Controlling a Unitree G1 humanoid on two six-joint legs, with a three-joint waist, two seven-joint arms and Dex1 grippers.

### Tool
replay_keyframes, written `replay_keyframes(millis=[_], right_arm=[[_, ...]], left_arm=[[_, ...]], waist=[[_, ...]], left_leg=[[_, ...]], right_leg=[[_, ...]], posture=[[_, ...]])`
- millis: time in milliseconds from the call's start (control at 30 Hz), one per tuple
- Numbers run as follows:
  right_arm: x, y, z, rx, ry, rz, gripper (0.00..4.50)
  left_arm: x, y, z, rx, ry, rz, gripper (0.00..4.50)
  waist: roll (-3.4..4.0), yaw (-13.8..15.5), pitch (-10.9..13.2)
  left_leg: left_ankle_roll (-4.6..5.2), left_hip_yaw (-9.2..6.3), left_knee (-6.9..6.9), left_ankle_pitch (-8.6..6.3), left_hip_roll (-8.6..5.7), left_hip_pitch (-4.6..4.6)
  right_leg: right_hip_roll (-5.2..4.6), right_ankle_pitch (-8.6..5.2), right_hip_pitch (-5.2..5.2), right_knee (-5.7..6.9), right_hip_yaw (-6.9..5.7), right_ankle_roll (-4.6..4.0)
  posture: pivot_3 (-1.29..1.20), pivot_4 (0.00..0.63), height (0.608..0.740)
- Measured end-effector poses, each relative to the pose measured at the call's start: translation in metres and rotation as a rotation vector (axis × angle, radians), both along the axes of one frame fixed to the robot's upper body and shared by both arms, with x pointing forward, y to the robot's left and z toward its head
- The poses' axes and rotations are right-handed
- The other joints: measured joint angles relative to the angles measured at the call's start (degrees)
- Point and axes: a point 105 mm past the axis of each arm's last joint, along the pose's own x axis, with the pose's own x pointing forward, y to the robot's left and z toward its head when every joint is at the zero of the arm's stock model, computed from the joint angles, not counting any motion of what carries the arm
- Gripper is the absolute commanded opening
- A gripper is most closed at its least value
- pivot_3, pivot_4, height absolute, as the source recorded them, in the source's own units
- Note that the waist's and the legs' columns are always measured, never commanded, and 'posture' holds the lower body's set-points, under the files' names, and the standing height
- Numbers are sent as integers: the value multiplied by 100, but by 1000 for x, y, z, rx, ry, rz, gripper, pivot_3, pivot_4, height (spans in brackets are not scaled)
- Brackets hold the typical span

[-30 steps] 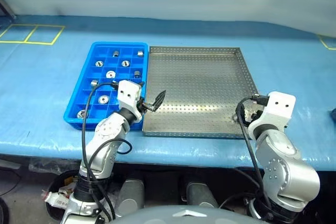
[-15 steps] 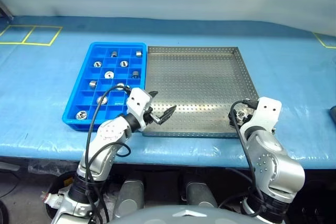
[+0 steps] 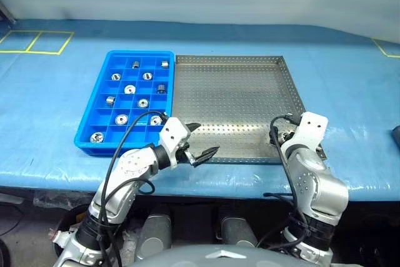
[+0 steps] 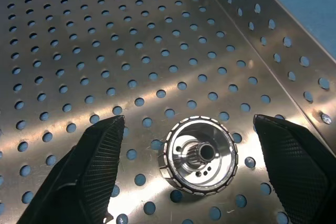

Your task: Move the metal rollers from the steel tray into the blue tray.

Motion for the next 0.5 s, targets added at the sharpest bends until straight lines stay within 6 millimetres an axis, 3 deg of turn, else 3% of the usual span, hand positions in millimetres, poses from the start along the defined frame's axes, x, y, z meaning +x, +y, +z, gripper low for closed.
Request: replay_keyframes(millis=[167,367,500], right_arm=[[1,2,0,-4,-1,4,1680],[4,12,4,9,-18,40,1639],[22,38,33,5,-118,140,1639]], left_arm=[[1,0,1,0,-9,8,4500],[4,0,4,-11,-33,47,4500],[21,5,21,-116,-83,210,4500]], waist=[[0,9,0],[0,16,0],[2,15,1]], left_leg=[[0,0,0,0,0,0],[1,0,0,0,0,1],[3,1,2,2,0,2]], right_leg=[[0,0,1,0,0,0],[1,1,0,1,2,1],[2,3,1,3,4,4]], posture=[[138,150,740],[161,150,740],[192,150,740]])
